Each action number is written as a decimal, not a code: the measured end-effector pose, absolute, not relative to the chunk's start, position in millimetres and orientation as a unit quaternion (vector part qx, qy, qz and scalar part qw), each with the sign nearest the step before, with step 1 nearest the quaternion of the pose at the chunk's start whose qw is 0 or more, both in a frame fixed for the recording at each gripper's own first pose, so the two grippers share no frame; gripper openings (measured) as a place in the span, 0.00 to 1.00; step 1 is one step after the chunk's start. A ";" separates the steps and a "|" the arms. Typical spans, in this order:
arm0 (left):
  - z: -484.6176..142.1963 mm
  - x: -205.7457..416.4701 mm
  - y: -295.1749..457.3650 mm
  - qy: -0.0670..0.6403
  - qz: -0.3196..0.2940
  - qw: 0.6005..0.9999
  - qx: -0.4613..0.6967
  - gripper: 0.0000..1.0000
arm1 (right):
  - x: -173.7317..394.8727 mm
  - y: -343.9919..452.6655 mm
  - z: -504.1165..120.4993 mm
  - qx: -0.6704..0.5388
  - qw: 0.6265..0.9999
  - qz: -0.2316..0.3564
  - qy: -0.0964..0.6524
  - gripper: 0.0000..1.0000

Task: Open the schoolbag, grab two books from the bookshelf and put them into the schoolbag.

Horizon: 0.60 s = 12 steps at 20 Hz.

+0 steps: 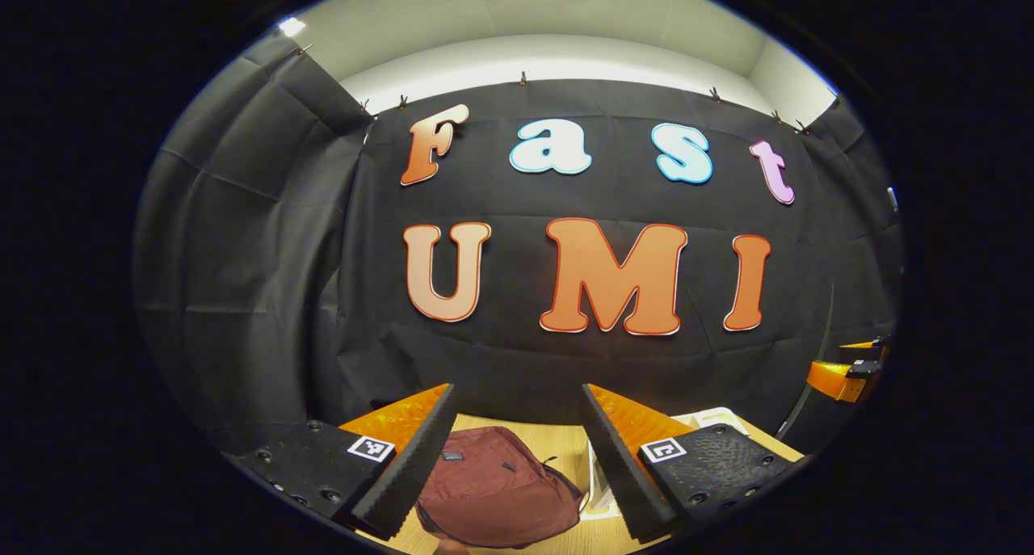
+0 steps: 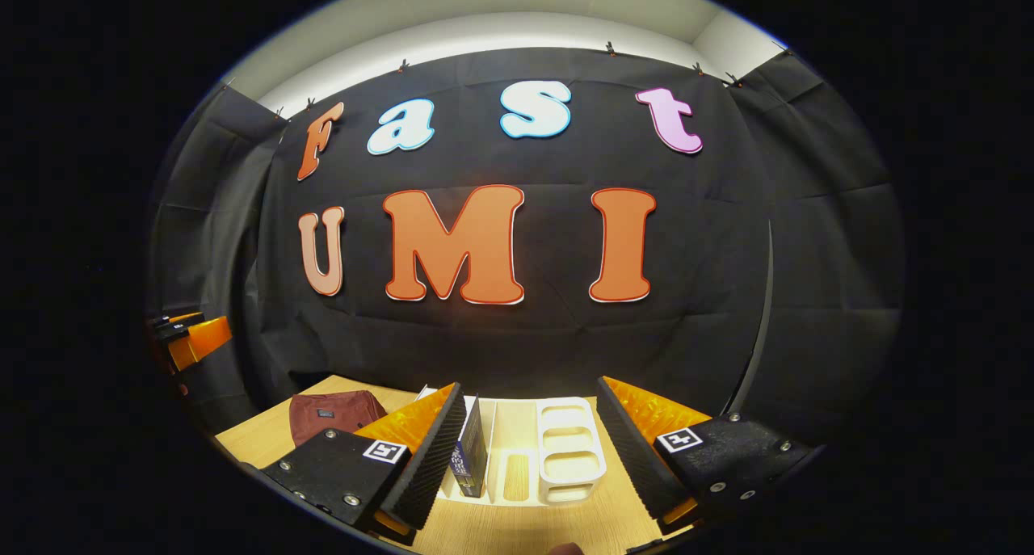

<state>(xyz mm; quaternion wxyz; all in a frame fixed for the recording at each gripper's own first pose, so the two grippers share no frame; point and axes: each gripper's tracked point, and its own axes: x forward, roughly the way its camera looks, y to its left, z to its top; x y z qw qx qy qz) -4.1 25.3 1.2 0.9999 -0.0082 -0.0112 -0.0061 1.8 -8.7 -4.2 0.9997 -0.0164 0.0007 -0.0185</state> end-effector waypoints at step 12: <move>-5.9 -1.2 35.7 0.000 0.005 1.000 -0.004 0.94 | -3.9 -19.5 -3.3 -0.013 0.999 -0.040 -0.006 0.96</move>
